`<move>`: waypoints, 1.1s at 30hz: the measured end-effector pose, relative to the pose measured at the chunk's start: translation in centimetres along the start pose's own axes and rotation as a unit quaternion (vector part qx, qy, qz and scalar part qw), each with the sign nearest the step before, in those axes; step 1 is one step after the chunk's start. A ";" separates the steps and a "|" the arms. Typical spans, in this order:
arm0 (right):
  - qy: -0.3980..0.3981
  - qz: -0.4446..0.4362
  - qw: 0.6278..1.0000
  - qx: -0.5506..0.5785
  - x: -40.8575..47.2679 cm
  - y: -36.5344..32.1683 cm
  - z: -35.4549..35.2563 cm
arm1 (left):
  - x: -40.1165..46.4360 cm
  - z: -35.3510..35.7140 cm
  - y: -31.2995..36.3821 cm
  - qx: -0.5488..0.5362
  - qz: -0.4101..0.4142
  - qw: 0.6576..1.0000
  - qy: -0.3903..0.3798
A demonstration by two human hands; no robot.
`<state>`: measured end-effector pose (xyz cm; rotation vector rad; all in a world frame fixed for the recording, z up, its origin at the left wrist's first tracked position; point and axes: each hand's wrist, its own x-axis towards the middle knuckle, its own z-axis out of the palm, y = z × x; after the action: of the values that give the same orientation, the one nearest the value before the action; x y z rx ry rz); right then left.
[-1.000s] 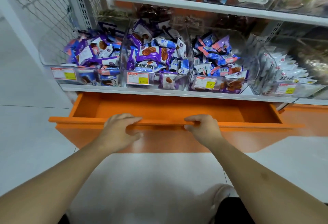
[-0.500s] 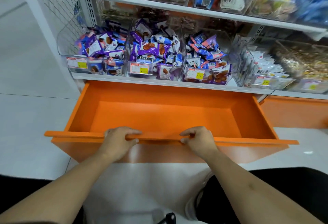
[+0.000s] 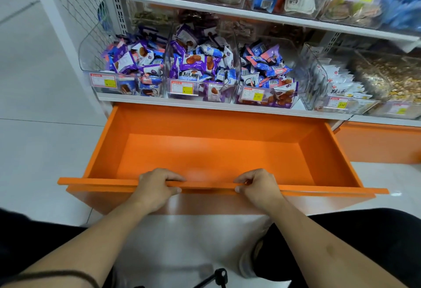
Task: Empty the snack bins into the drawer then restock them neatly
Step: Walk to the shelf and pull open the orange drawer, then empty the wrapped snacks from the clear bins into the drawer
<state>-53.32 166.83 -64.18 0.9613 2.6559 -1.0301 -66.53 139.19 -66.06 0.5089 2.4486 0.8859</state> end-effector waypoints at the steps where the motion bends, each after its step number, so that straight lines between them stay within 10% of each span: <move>1: -0.004 -0.003 1.000 -0.006 -0.1 -0.1 -0.1 | 0.0 0.0 0.0 -0.002 -0.001 1.000 -0.003; 11: -0.090 -0.046 0.994 -0.032 1.7 -3.2 -2.0 | 1.3 -1.3 1.5 -0.028 0.018 0.999 -0.032; 18: -0.025 -0.174 0.984 0.015 4.8 -9.8 -4.5 | 5.0 -7.3 7.1 -0.141 0.092 0.984 0.064; 33: 0.116 -0.261 0.958 0.020 16.5 -22.5 -10.5 | 13.1 -16.6 9.7 0.001 0.179 0.976 0.122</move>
<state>-78.90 169.49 -49.20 0.4012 3.1954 -1.1202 -84.65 144.45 -52.49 0.9125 2.6231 1.1477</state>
